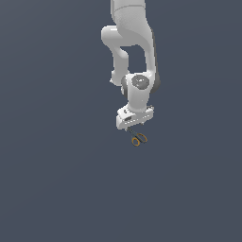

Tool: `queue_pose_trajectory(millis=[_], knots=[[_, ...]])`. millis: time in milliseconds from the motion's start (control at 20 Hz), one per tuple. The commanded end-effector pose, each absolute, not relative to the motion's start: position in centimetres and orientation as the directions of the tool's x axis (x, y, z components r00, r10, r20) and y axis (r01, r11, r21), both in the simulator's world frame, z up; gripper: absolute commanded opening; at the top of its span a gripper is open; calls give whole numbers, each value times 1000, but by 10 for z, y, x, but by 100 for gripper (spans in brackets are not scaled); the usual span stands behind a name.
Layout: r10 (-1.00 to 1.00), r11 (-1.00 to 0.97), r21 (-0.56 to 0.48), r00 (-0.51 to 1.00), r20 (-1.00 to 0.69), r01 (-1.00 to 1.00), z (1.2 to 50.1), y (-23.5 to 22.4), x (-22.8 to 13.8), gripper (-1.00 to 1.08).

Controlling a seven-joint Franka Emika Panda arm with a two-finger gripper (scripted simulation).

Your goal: Pick up the object and move it to a goal position.

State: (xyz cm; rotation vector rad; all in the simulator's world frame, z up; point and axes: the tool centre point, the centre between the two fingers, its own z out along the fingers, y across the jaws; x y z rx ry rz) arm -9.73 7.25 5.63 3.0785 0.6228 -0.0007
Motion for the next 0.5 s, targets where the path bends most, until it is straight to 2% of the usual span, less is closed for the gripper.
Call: queue_pose_trajectory(millis=[0,450], knots=[[389,-921,0,921,-1,389,51,73,-98,100],[391,-920,0,920,0,391,14,73,-99,100]])
